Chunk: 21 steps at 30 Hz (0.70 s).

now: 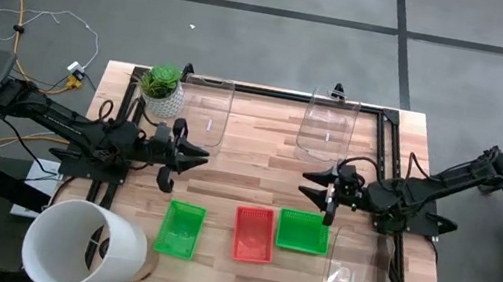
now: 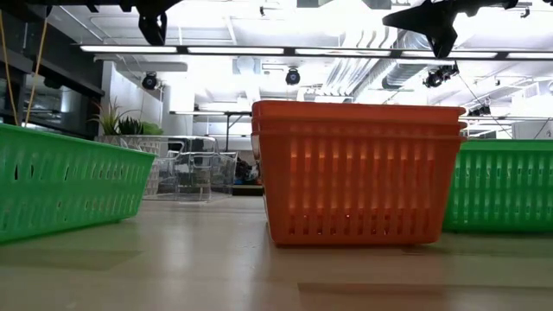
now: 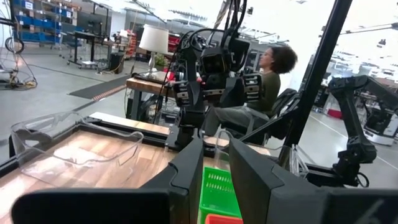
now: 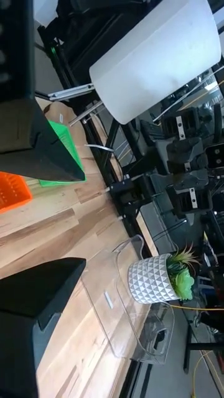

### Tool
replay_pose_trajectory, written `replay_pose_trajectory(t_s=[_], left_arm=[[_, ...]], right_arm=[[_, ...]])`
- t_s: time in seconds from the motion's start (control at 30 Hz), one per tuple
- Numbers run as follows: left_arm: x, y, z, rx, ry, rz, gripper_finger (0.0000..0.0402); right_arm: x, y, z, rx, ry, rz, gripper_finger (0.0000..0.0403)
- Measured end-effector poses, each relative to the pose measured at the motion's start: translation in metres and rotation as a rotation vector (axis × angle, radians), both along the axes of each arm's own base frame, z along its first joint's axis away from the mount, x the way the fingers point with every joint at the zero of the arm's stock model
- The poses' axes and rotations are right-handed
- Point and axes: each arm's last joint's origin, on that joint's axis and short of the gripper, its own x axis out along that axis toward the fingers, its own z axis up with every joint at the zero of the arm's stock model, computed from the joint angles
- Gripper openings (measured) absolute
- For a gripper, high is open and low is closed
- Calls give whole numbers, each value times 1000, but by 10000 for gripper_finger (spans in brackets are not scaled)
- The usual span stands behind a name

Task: Stack baskets by color
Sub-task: Stack the left green bin on the stacked right green bins

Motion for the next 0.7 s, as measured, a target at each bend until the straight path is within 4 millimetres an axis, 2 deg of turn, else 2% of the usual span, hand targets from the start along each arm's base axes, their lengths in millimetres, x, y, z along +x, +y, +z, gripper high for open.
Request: replay_pose_trajectory(t_s=[0.17, 0.3, 0.43, 0.6, 0.7], left_arm=[[2, 1, 2, -57, -5, 21, 69], [16, 0, 17, -73, 58, 53, 91], [40, 0, 29, -105, 258, 83, 135], [65, 4, 35, -320, 489, 185, 187], [76, -1, 33, -416, 621, 153, 209]], right_arm=[[0, 0, 0, -3, 0, 1, 197], [0, 0, 0, -3, 1, 1, 197], [0, 0, 0, -3, 1, 1, 197], [0, 0, 0, -4, 3, 1, 197], [0, 0, 0, -4, 4, 0, 197]])
